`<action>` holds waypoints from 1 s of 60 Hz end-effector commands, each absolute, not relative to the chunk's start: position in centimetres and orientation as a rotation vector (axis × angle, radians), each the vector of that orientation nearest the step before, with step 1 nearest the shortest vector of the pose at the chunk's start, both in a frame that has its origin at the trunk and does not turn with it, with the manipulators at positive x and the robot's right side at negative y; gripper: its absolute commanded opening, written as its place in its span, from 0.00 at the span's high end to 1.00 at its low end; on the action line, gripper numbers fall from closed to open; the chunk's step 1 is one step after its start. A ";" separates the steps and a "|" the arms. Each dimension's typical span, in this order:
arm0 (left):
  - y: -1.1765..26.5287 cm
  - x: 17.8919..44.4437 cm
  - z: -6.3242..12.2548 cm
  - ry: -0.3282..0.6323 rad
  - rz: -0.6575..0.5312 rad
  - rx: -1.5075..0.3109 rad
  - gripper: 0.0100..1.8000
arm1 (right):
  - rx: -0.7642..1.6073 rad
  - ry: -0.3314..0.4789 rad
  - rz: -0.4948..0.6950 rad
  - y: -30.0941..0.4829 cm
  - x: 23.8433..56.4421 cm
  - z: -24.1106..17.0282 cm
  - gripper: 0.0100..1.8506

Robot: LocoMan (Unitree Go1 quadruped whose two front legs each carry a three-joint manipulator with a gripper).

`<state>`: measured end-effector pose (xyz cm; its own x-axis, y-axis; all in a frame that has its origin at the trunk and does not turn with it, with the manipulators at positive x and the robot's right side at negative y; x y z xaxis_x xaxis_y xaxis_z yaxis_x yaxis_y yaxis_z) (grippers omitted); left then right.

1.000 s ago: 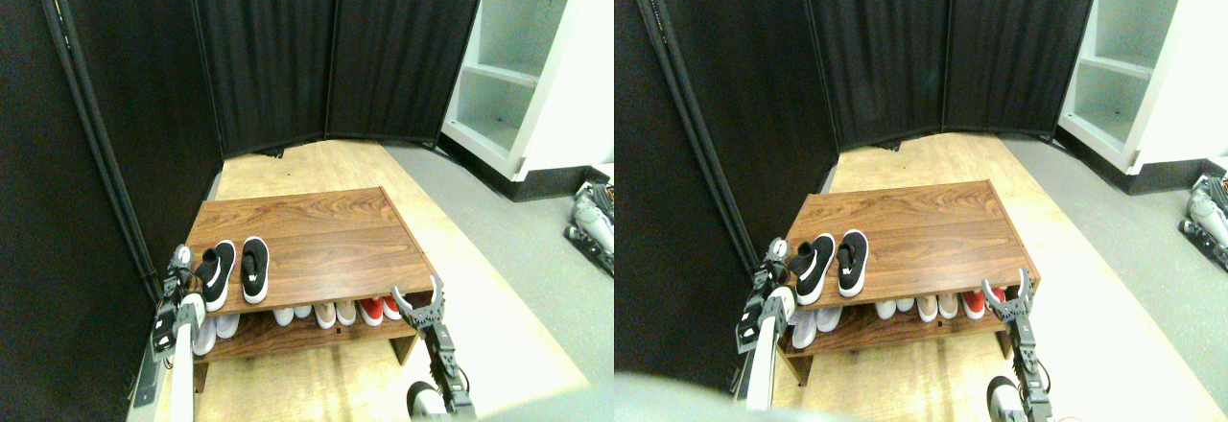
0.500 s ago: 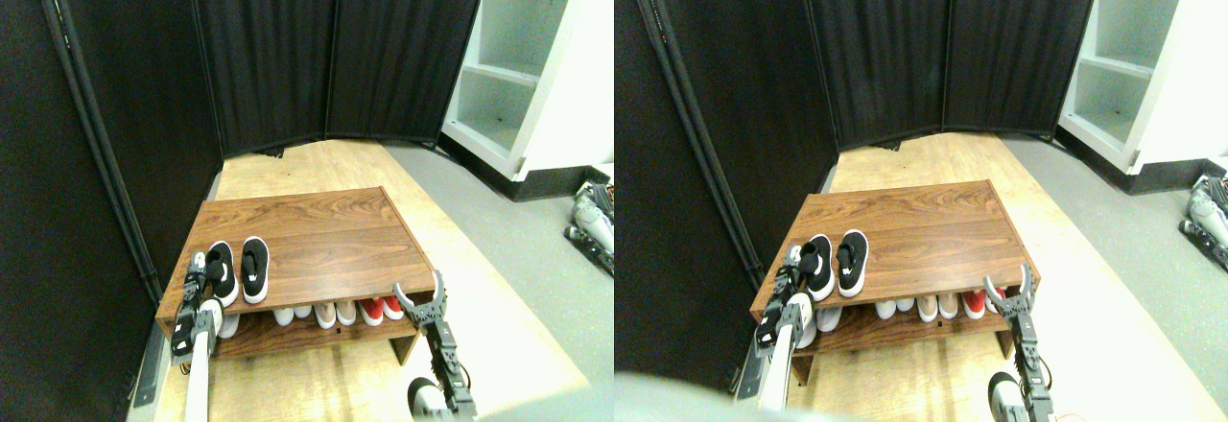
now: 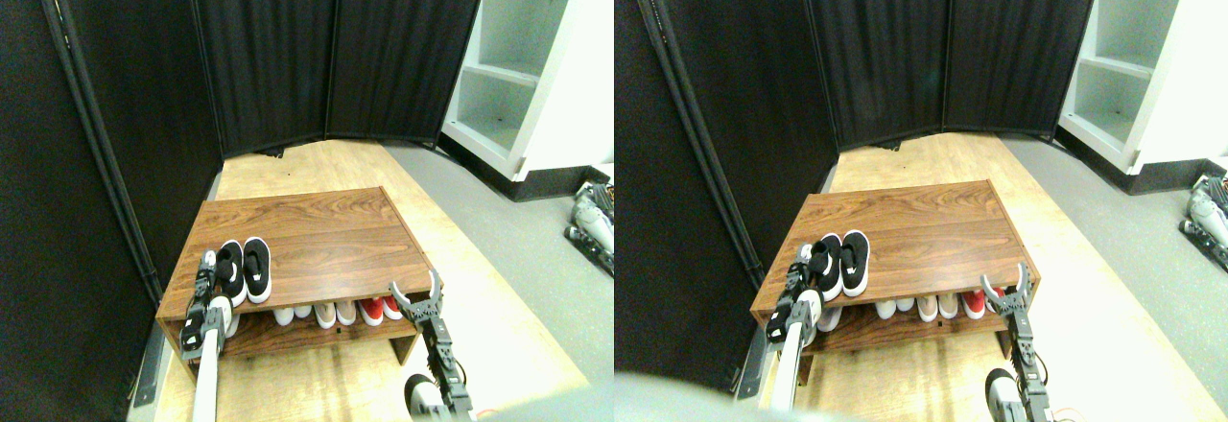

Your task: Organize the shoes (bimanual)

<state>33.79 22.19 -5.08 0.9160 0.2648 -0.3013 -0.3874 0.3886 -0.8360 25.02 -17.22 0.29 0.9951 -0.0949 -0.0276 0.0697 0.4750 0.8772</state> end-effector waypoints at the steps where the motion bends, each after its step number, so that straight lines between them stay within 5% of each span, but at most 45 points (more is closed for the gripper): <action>1: 21.5 34.4 -4.8 0.112 0.364 -1.074 1.00 | 1.083 -0.071 -0.078 -17.0 25.3 1.1 0.67; 15: 26.3 33.3 -2.6 -0.020 0.282 -0.932 1.00 | 1.035 -0.082 -0.088 -17.4 25.2 0.7 0.65; 27: 28.3 29.1 0.2 -0.032 0.114 -0.903 1.00 | 1.024 -0.084 -0.097 -17.3 25.1 0.9 0.66; 35: 26.3 25.0 0.8 -0.032 0.115 -1.034 1.00 | 1.044 -0.070 -0.097 -17.1 25.1 0.8 0.66; 48: 21.9 18.7 0.3 -0.037 0.294 -1.189 1.00 | 1.058 -0.058 -0.093 -16.5 24.8 0.9 0.66; 60: 19.6 16.9 -0.7 -0.011 0.342 -1.232 1.00 | 1.037 -0.055 -0.078 -16.1 24.6 0.9 0.67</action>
<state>21.41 21.95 -1.62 0.9359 0.2749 -0.2204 -0.2924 0.2570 -0.9211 24.69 -16.36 -0.05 0.9950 -0.0911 -0.0408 0.0806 0.4920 0.8669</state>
